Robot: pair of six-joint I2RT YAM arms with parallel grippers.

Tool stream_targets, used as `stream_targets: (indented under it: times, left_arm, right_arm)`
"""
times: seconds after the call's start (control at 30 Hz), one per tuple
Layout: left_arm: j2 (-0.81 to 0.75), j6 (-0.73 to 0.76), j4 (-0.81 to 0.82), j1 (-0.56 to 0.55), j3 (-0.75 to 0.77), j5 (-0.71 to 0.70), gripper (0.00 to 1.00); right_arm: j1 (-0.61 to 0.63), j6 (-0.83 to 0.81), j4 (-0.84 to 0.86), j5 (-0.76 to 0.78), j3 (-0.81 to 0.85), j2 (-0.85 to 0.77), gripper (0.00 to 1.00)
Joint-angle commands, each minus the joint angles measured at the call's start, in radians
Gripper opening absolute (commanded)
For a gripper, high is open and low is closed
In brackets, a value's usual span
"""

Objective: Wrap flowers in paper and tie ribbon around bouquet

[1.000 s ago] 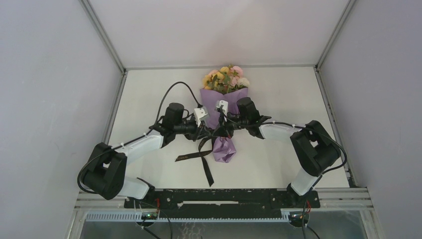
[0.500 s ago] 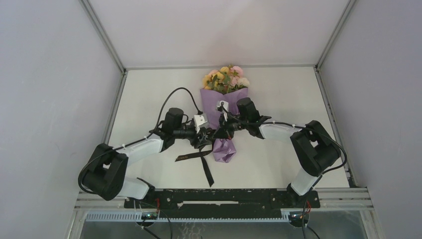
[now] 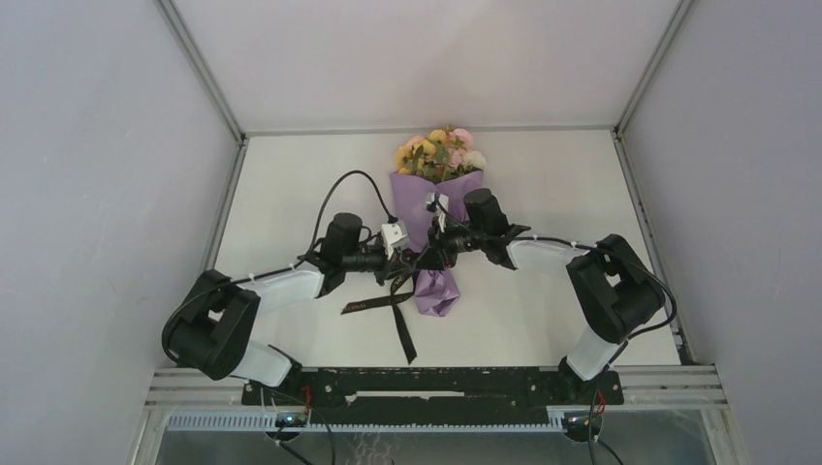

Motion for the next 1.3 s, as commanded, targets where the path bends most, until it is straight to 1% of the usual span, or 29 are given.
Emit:
stream_targets:
  times: [0.0, 0.03, 0.13, 0.2, 0.3, 0.43, 0.6, 0.67, 0.87, 0.93, 1.0, 1.1, 1.27]
  left_arm:
    - [0.024, -0.122, -0.033, -0.004, 0.051, -0.042, 0.00]
    - [0.030, -0.174, -0.072, -0.002, 0.071, -0.067, 0.00]
    - [0.058, -0.255, -0.186, 0.004, 0.125, -0.031, 0.00]
    - [0.076, -0.300, -0.217, 0.003, 0.146, -0.012, 0.00]
    - [0.101, -0.320, -0.225, 0.003, 0.160, -0.018, 0.00]
    - [0.113, -0.333, -0.220, 0.006, 0.168, -0.034, 0.00]
    - [0.136, -0.373, -0.153, 0.021, 0.162, -0.031, 0.00]
    - [0.152, -0.377, -0.157, 0.021, 0.170, -0.045, 0.00]
    - [0.125, -0.282, -0.252, 0.026, 0.180, -0.078, 0.00]
    - [0.121, -0.271, -0.271, 0.024, 0.178, -0.081, 0.00]
    - [0.113, -0.271, -0.270, 0.025, 0.176, -0.100, 0.00]
    - [0.101, -0.237, -0.267, 0.026, 0.172, -0.125, 0.00]
    - [0.096, -0.230, -0.269, 0.031, 0.175, -0.107, 0.00]
  right_arm:
    - [-0.062, 0.102, 0.044, 0.052, 0.001, -0.082, 0.37]
    - [-0.087, 0.123, 0.003, 0.091, 0.016, -0.090, 0.38]
    - [-0.105, 0.130, -0.146, 0.209, 0.071, -0.075, 0.41]
    - [-0.085, 0.119, -0.241, 0.249, 0.099, -0.045, 0.41]
    - [-0.054, 0.128, -0.331, 0.277, 0.145, -0.005, 0.43]
    - [-0.038, 0.167, -0.333, 0.279, 0.180, 0.034, 0.43]
    - [-0.033, 0.200, -0.355, 0.285, 0.230, 0.083, 0.43]
    - [-0.032, 0.208, -0.369, 0.298, 0.236, 0.089, 0.43]
    - [-0.024, 0.220, -0.413, 0.352, 0.237, 0.073, 0.42]
    - [-0.024, 0.228, -0.425, 0.360, 0.248, 0.076, 0.42]
    - [-0.021, 0.236, -0.428, 0.360, 0.257, 0.085, 0.42]
    - [-0.024, 0.252, -0.401, 0.313, 0.265, 0.120, 0.42]
    - [-0.026, 0.251, -0.433, 0.306, 0.319, 0.163, 0.42]
